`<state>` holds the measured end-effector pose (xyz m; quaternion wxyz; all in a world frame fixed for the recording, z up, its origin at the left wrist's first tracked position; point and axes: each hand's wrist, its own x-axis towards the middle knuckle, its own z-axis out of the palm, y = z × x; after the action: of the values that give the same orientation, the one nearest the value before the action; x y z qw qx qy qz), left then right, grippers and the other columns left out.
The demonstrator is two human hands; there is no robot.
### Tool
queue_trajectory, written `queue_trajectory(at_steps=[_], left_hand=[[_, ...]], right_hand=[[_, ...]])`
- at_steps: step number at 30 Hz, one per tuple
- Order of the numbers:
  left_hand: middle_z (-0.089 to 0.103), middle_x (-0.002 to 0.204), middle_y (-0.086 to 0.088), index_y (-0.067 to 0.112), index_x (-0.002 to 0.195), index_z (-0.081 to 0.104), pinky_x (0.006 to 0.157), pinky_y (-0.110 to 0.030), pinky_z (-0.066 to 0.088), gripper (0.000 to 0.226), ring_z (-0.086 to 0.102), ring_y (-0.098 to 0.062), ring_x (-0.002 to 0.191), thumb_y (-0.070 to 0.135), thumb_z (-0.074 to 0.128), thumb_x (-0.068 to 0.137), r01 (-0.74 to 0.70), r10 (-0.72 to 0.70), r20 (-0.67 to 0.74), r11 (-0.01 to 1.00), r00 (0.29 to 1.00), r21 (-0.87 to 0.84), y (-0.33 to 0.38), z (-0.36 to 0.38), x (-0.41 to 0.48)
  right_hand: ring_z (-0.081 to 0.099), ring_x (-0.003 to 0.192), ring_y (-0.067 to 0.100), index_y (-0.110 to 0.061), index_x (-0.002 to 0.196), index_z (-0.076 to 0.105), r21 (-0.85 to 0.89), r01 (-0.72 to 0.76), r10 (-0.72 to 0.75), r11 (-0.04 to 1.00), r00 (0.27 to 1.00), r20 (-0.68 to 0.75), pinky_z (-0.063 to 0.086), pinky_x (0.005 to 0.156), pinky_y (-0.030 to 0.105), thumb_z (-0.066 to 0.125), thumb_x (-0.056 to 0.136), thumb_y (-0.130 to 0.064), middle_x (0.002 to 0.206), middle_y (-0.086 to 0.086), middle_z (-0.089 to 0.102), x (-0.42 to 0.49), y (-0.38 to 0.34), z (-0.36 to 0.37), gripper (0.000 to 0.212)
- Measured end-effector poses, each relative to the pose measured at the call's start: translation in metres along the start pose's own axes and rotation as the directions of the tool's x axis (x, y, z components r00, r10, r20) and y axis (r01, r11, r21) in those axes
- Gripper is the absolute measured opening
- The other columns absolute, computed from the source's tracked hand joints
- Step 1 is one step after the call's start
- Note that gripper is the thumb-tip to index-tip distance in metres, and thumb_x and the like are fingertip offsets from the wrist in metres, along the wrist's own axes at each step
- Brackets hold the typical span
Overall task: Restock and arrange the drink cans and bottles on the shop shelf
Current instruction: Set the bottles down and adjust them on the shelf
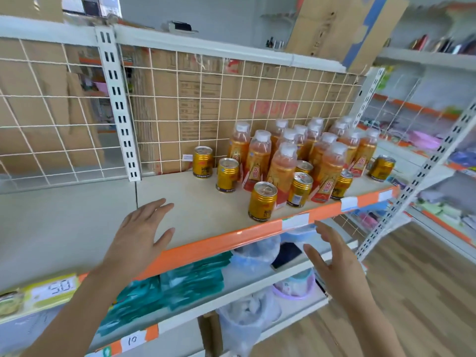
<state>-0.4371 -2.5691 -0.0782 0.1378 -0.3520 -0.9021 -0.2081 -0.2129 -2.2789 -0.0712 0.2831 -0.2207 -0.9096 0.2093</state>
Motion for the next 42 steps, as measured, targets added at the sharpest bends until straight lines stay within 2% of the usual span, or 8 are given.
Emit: queue_trajectory(at_steps=[12,16,23,26,28,32,38,42], left_hand=[[0.033,0.149,-0.003,0.018,0.143,0.032,0.109,-0.033,0.027,0.062,0.032,-0.019,0.136,0.033,0.058,0.089,-0.077,0.116,0.099,0.938,0.988,-0.338,0.010,0.059,0.156],[0.025,0.153,-0.001,0.018,0.147,0.022,0.108,-0.029,0.025,0.075,0.025,-0.016,0.139,0.035,0.063,0.086,-0.021,0.095,0.136,0.885,0.986,-0.465,0.025,0.079,0.200],[0.037,0.144,-0.006,0.012,0.143,0.027,0.098,-0.021,0.032,0.082,0.038,-0.018,0.131,0.027,0.074,0.077,0.121,-0.015,0.169,0.760,0.985,-0.638,0.037,0.126,0.233],[0.051,0.125,-0.005,0.010,0.130,0.040,0.085,-0.012,0.039,0.074,0.049,-0.013,0.113,0.018,0.081,0.069,0.126,-0.080,0.099,0.719,0.992,-0.683,0.039,0.145,0.234],[0.053,0.116,0.000,0.012,0.124,0.043,0.076,-0.009,0.038,0.072,0.049,-0.009,0.104,0.016,0.084,0.065,0.163,-0.148,0.085,0.660,0.985,-0.734,0.040,0.150,0.232],[0.056,0.109,0.003,0.015,0.120,0.045,0.082,-0.022,0.041,0.069,0.053,-0.011,0.098,0.018,0.085,0.064,0.239,-0.209,0.142,0.573,0.967,-0.784,0.040,0.155,0.231],[0.056,0.099,0.016,0.023,0.111,0.044,0.073,-0.006,0.040,0.062,0.054,0.014,0.090,0.006,0.082,0.066,0.188,-0.144,0.131,0.538,0.981,-0.822,0.038,0.147,0.214],[0.055,0.099,0.014,0.022,0.111,0.043,0.076,-0.011,0.040,0.061,0.053,0.003,0.092,0.006,0.081,0.067,0.219,-0.143,0.169,0.519,0.975,-0.826,0.032,0.137,0.195]], right_hand=[[0.052,0.115,0.018,-0.025,0.135,0.041,0.026,-0.026,0.025,0.999,0.999,0.036,0.045,0.081,0.028,0.063,0.086,-0.036,0.130,-0.004,0.051,0.107,-0.004,0.067,0.055],[0.057,0.092,0.019,-0.020,0.125,0.052,0.044,-0.034,0.037,0.998,0.997,-0.069,0.049,0.064,0.026,0.072,0.075,-0.046,0.112,-0.002,0.052,0.138,-0.015,0.090,0.060],[0.058,0.081,0.020,-0.016,0.109,0.058,-0.072,-0.077,0.064,0.994,0.984,-0.166,0.046,0.047,0.023,0.052,0.064,-0.072,0.100,-0.002,0.052,0.147,-0.024,0.123,0.071],[0.057,0.086,0.019,-0.018,0.111,0.055,-0.009,-0.134,0.130,0.991,0.971,-0.200,0.052,0.056,0.025,0.067,0.061,-0.063,0.105,-0.002,0.051,0.144,-0.023,0.129,0.069],[0.056,0.091,0.018,-0.018,0.114,0.052,0.097,-0.184,0.201,0.978,0.956,-0.212,0.048,0.066,0.015,0.081,0.059,-0.049,0.107,-0.002,0.049,0.139,-0.027,0.136,0.069],[0.053,0.100,0.009,-0.022,0.124,0.043,0.300,-0.293,0.372,0.908,0.893,-0.254,0.037,0.072,0.000,0.079,0.055,-0.043,0.111,-0.007,0.051,0.131,-0.032,0.150,0.080],[0.056,0.098,0.020,-0.018,0.118,0.043,0.295,-0.430,0.491,0.853,0.853,-0.177,0.039,0.067,0.029,0.081,0.056,-0.036,0.105,-0.004,0.052,0.120,-0.028,0.161,0.074],[0.053,0.096,0.016,-0.020,0.121,0.043,0.301,-0.403,0.449,0.864,0.888,-0.099,0.035,0.067,0.027,0.083,0.063,-0.028,0.107,-0.003,0.052,0.121,-0.020,0.155,0.071]])
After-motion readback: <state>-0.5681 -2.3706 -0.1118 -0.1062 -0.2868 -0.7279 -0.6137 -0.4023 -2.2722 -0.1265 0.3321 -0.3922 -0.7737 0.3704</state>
